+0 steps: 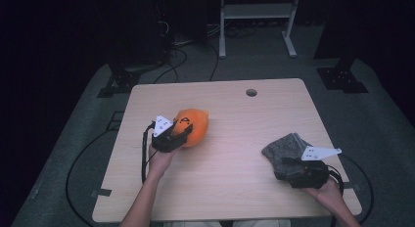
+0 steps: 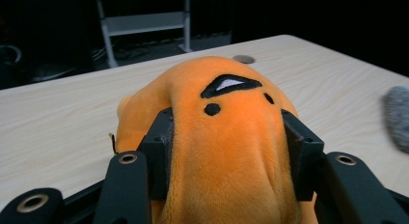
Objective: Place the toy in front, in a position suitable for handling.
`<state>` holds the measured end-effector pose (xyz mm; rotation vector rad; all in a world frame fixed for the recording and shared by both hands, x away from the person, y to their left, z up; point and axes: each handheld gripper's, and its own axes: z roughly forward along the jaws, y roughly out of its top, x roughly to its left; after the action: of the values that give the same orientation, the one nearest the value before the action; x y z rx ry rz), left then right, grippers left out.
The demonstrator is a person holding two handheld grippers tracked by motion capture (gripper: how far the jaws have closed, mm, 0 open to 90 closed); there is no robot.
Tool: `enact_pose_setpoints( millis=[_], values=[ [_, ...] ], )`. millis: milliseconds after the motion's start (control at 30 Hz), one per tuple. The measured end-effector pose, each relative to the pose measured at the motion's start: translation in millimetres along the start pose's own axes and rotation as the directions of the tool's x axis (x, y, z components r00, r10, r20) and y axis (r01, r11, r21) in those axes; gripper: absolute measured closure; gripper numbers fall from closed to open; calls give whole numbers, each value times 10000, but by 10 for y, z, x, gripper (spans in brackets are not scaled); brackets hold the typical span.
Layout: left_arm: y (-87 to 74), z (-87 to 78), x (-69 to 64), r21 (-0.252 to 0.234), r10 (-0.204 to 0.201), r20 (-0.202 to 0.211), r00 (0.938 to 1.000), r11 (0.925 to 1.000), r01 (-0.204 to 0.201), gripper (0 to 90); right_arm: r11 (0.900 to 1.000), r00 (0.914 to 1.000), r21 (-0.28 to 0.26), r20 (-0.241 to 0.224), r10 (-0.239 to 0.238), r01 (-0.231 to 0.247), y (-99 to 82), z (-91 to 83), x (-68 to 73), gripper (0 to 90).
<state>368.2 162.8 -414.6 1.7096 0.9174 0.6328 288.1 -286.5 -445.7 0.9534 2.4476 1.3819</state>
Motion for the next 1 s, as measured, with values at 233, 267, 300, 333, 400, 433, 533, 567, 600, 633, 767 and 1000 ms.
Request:
enact_pose_setpoints(
  millis=[233,267,300,333,400,433,533,567,600,633,767,1000],
  values=[
    [70,-55,-150,-272,337,666,9972,9991,-320,483,10000,10000,-61,17,26,-26,2,-11,2,318],
    [90,-68,-191,-349,419,890,9952,9986,-389,482,10000,10000,-84,27,15,-15,4,-15,1,318],
    [103,-75,-222,-380,526,1083,9927,9981,-488,482,10000,10000,-88,34,17,-16,4,-17,0,318],
    [111,-78,-249,-413,571,1225,9908,9978,-524,481,9999,10000,-111,34,3,-3,5,-22,-4,318],
    [117,-82,-275,-415,664,1383,9882,9973,-612,480,9999,10000,-130,40,21,-20,5,-25,-5,318],
    [122,-83,-303,-424,745,1571,9848,9967,-686,479,9998,10000,-171,55,33,-33,5,-32,-10,318],
    [124,-80,-399,-446,989,2052,9737,9948,-917,477,9998,10000,-199,61,46,-45,5,-40,-14,318],
    [123,-79,-429,-422,1100,2208,9691,9938,-1032,477,9997,9999,-215,78,68,-66,5,-47,-15,318],
    [116,-74,-495,-398,1227,2558,9589,9924,-1164,476,9996,9999,-262,98,77,-75,5,-55,-19,318],
    [111,-71,-525,-373,1331,2694,9538,9911,-1278,476,9996,9999,-272,110,74,-71,4,-61,-23,318],
    [87,-60,-613,-365,1475,3102,9392,9890,-1432,475,9994,9999,-343,117,109,-104,4,-72,-32,318],
    [34,-29,-784,-286,1789,3851,9054,9829,-1821,473,9990,9998,-422,171,132,-125,2,-91,-48,318]
  ],
)
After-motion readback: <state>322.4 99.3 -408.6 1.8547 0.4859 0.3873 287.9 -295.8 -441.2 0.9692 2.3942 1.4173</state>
